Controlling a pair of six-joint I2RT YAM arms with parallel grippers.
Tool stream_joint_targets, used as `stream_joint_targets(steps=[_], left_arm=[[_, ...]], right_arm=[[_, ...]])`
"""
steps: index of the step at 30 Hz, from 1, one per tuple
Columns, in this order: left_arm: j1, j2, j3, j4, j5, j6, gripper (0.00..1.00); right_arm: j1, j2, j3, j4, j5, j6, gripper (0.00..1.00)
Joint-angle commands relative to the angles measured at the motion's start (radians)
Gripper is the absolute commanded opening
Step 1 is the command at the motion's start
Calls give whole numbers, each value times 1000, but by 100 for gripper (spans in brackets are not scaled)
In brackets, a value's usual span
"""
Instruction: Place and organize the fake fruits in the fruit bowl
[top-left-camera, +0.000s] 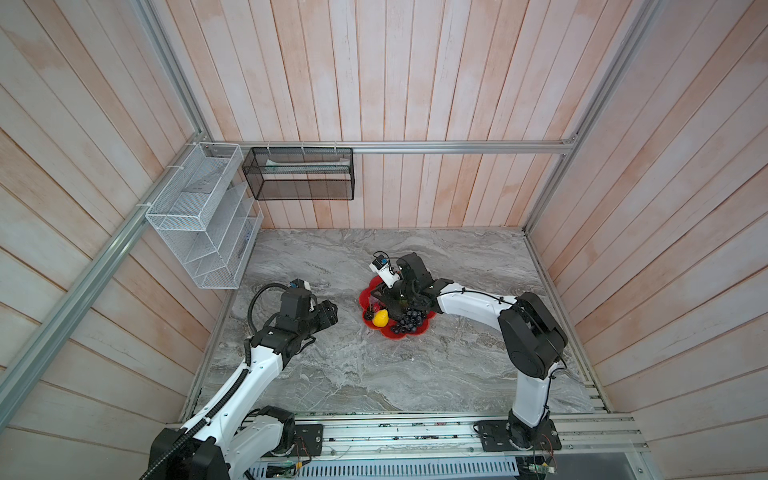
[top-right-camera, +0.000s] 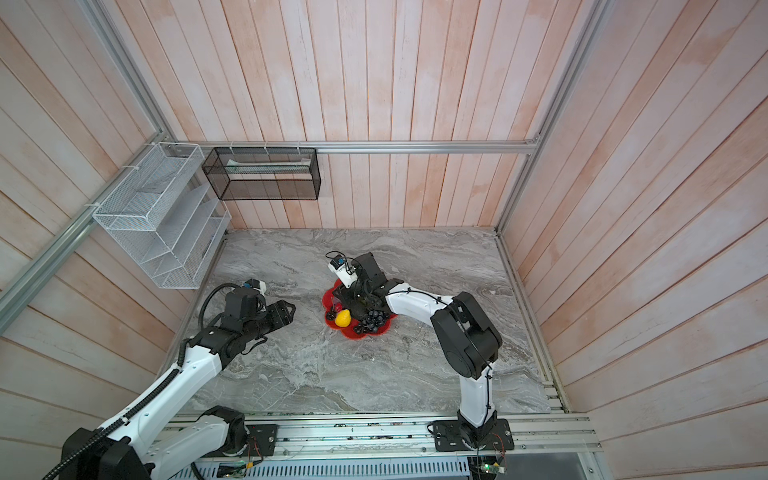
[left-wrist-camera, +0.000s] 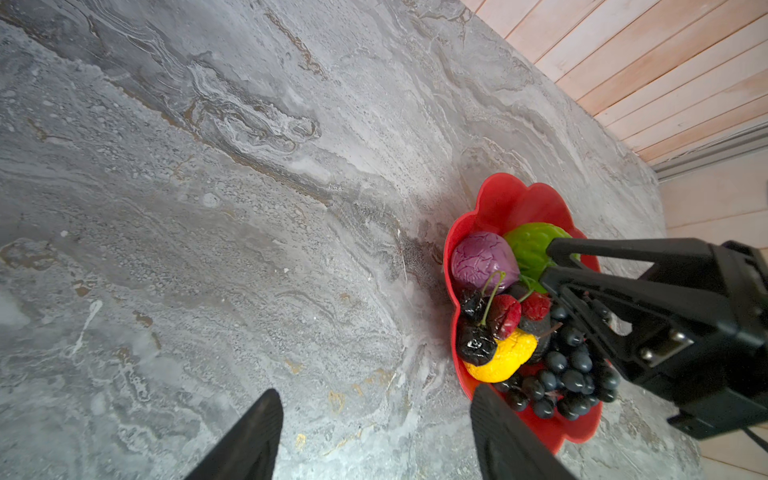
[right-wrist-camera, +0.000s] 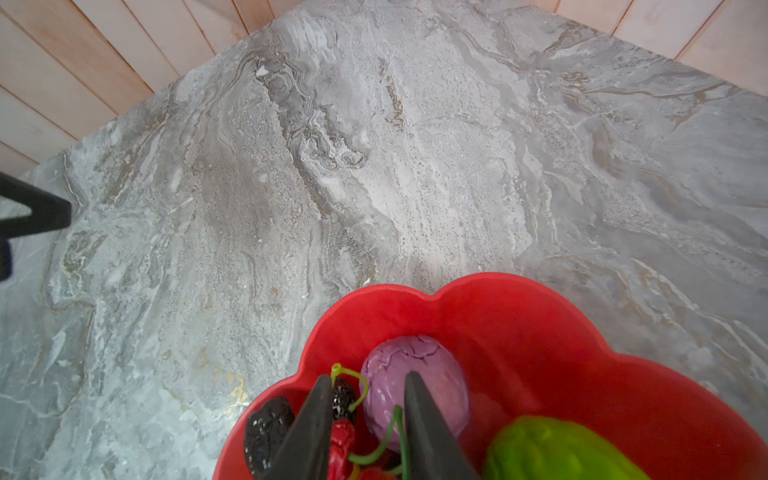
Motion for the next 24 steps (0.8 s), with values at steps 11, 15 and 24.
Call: stream_joint_targets(steps=[11, 15, 24], left_arm=[[5, 96, 117, -12, -19, 20, 100], [5, 188, 229, -4, -82, 94, 100], [5, 47, -87, 620, -273, 476, 100]], right_arm=[[-7, -338, -73, -59, 147, 3, 68], [-46, -464, -121, -87, 285, 15, 81], [-430, -920, -686, 424, 467, -67, 98]])
